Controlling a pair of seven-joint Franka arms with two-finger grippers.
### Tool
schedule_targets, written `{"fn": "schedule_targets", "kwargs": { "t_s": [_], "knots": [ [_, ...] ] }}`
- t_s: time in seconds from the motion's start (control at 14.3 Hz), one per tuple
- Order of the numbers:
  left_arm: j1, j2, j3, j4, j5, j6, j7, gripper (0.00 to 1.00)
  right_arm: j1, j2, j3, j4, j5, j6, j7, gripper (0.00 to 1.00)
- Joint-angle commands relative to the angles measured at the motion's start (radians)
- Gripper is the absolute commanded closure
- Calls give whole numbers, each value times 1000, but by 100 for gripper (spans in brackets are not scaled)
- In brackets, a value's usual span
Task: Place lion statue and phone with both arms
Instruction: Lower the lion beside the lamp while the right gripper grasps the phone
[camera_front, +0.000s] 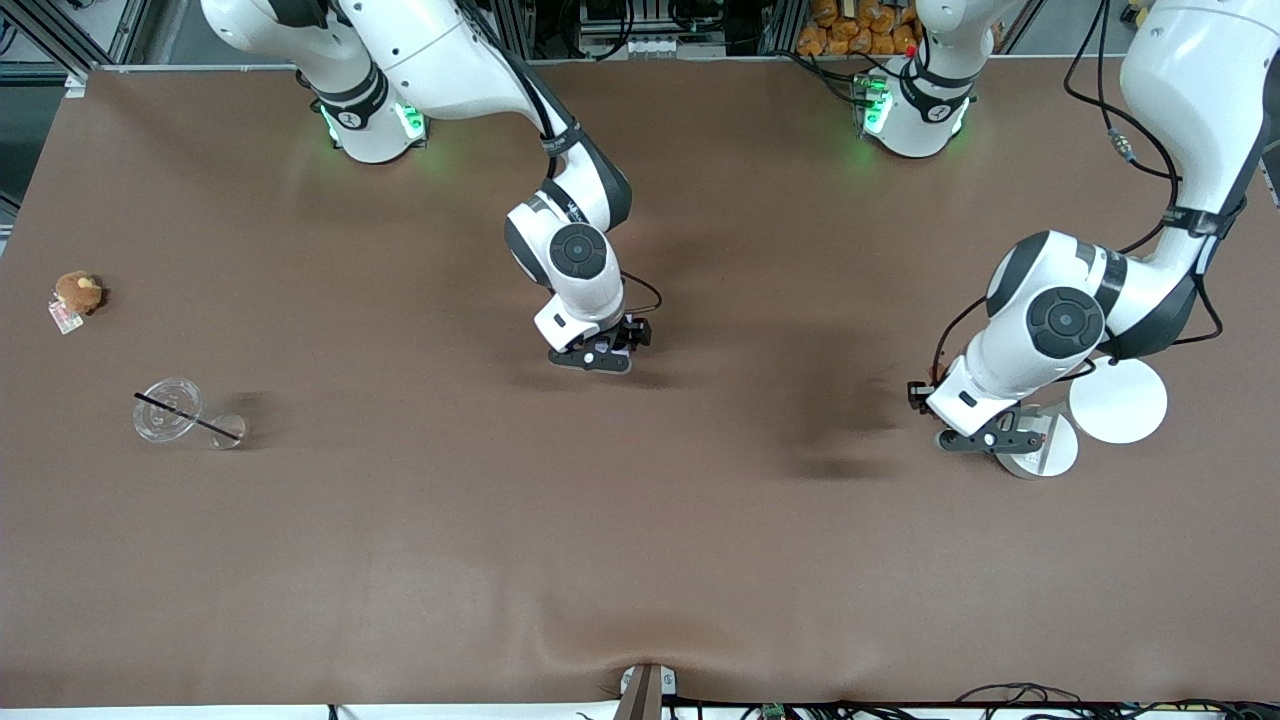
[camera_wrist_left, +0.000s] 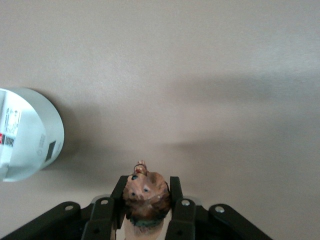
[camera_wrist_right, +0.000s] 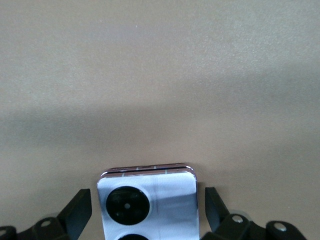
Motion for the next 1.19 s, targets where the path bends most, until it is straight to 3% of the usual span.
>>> {"fn": "schedule_targets", "kwargs": {
  "t_s": [0.0, 0.28, 0.77, 0.91, 0.98, 1.05, 1.12],
  "knots": [
    [16, 34, -15, -1, 103, 34, 6, 100, 6, 14, -1, 17, -18, 3, 31, 0],
    [37, 100, -6, 9, 217, 111, 6, 100, 16, 14, -1, 9, -18, 5, 34, 0],
    [34, 168, 9, 53, 312, 116, 7, 100, 22, 24, -1, 8, -16, 16, 34, 0],
    [31, 172, 11, 61, 312, 116, 7, 81, 24, 28, -1, 8, -18, 20, 34, 0],
    [34, 183, 9, 61, 311, 116, 6, 66, 26, 30, -1, 8, -19, 22, 34, 12],
    [34, 188, 11, 62, 311, 116, 6, 47, 26, 28, -1, 8, -19, 22, 32, 57],
    [36, 189, 11, 67, 308, 116, 4, 21, 26, 28, -1, 8, -19, 22, 32, 91]
  ]
}}
